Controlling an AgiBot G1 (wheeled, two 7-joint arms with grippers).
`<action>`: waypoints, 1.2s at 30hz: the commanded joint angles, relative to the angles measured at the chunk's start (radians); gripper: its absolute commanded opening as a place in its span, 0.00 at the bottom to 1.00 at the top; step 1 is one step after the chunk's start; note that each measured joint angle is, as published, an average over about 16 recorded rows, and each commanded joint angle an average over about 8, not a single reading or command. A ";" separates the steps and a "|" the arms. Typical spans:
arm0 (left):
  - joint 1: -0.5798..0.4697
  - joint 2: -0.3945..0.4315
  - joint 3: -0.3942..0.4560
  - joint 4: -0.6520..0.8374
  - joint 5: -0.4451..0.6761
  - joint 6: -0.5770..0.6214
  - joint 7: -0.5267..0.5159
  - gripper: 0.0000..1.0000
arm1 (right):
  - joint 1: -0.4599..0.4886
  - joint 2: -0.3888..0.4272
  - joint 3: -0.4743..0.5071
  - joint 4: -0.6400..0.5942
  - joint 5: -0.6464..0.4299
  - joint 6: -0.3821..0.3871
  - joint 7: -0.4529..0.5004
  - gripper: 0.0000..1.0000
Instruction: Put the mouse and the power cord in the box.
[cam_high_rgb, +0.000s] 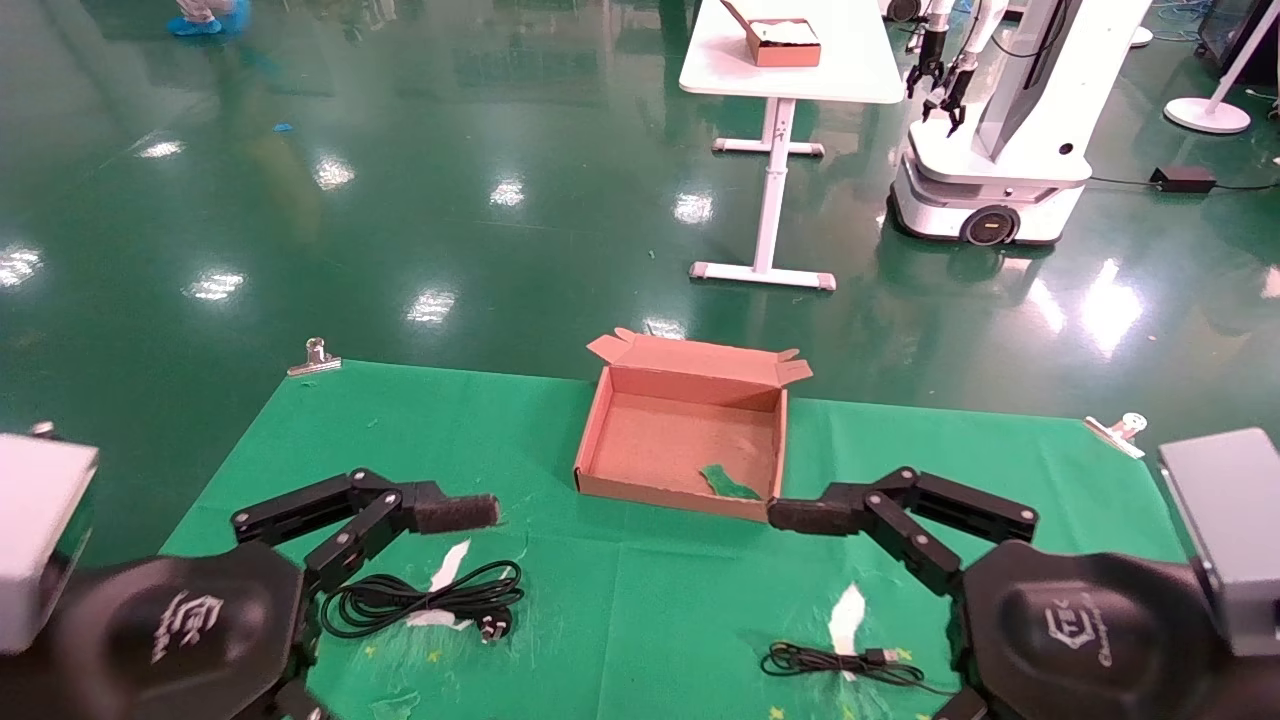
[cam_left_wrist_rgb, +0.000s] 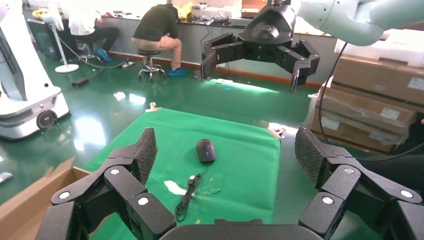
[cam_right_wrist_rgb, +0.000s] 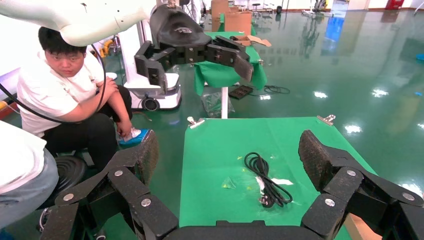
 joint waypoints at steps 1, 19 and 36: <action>0.004 -0.006 0.001 -0.005 0.005 -0.005 -0.003 1.00 | -0.010 0.005 0.001 -0.001 0.000 -0.004 -0.009 1.00; -0.225 0.169 0.307 -0.013 0.808 -0.092 -0.039 1.00 | 0.036 0.111 -0.099 0.046 -0.353 0.059 0.135 1.00; -0.307 0.358 0.414 0.191 1.207 -0.232 -0.235 1.00 | 0.071 0.036 -0.133 0.019 -0.394 0.057 0.129 1.00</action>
